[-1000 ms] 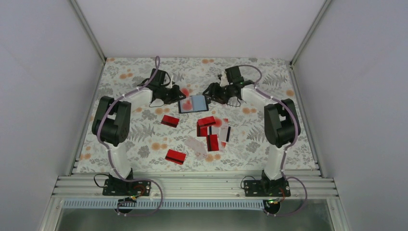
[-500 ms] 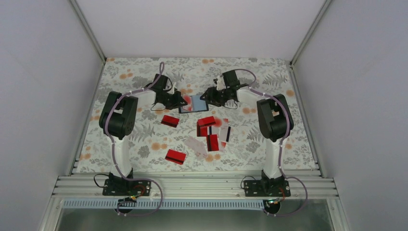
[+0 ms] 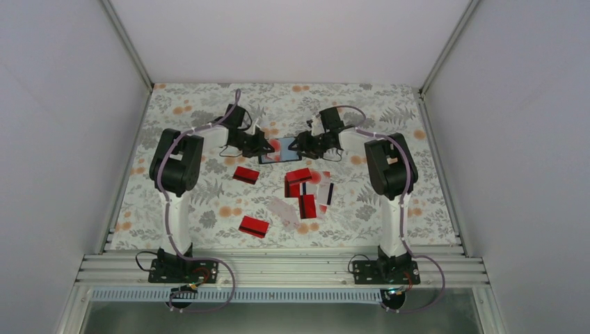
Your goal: Put the credit cards into the card holder
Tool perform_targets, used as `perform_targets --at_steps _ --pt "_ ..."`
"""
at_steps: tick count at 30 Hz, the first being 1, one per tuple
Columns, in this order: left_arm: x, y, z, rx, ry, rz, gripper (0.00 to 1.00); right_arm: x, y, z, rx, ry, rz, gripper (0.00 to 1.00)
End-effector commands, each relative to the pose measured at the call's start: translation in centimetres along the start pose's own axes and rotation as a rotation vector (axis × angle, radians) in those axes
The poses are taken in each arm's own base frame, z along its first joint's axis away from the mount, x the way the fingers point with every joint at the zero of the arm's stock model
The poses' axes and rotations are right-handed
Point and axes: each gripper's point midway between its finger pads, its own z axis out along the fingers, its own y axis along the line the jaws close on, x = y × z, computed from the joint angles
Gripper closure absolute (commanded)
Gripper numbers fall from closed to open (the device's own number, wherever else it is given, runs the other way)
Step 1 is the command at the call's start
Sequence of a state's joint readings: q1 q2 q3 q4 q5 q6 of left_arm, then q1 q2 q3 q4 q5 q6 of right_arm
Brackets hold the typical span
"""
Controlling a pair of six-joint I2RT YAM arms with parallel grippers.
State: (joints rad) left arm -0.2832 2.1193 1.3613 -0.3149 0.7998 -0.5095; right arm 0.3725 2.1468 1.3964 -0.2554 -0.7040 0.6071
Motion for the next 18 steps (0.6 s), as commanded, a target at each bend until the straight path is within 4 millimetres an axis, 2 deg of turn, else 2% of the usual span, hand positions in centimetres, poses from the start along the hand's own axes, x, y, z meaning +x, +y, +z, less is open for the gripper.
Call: perform_targets --at_steps 1,11,14,18 --pt "-0.2 -0.4 0.3 0.026 0.033 0.004 0.98 0.3 -1.0 1.3 0.007 0.016 -0.014 0.49" --pt "-0.2 0.3 0.7 0.035 0.055 -0.009 0.98 0.1 -1.6 2.0 0.021 0.034 0.002 0.5" --pt "-0.7 0.1 0.2 0.04 0.035 -0.006 0.98 0.2 -1.7 2.2 0.017 0.04 0.013 0.5" --pt "-1.3 0.1 0.6 0.067 0.034 -0.005 0.98 0.4 -2.0 2.5 0.011 0.046 0.031 0.5"
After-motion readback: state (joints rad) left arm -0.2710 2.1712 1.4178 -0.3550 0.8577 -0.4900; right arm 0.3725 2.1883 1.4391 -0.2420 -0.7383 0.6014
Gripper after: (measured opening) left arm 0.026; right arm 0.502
